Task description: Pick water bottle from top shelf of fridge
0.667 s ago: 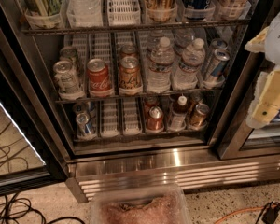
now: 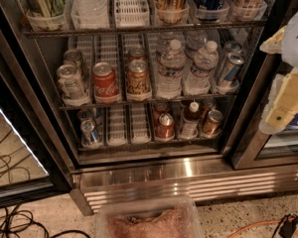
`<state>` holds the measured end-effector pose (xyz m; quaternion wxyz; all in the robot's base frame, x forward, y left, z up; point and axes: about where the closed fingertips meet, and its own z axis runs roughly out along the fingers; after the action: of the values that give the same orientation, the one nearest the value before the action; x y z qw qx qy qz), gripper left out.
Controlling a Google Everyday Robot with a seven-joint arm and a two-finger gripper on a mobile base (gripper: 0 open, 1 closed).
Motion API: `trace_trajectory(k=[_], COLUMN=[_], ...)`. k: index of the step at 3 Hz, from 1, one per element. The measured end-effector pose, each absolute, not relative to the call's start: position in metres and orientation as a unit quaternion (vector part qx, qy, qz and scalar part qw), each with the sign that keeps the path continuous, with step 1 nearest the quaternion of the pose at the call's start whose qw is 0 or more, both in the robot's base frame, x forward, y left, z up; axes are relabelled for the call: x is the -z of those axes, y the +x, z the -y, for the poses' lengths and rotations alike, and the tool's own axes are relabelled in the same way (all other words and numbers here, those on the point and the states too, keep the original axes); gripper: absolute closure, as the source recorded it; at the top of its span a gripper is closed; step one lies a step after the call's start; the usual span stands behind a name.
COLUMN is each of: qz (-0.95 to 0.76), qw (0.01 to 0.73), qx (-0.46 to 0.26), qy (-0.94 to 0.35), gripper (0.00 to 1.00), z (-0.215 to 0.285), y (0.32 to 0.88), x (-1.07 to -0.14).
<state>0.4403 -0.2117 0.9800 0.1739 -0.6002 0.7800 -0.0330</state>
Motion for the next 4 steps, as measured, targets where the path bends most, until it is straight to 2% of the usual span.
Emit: trace_trajectory(k=[2, 4], qz=[-0.76, -0.762], qw=[0.247, 0.266], qx=[-0.028, -0.06], qy=[-0.6, -0.587], gripper=[0.0, 0.0], z=[0.17, 0.169], y=[0.458, 0.461], x=[-0.992, -0.992])
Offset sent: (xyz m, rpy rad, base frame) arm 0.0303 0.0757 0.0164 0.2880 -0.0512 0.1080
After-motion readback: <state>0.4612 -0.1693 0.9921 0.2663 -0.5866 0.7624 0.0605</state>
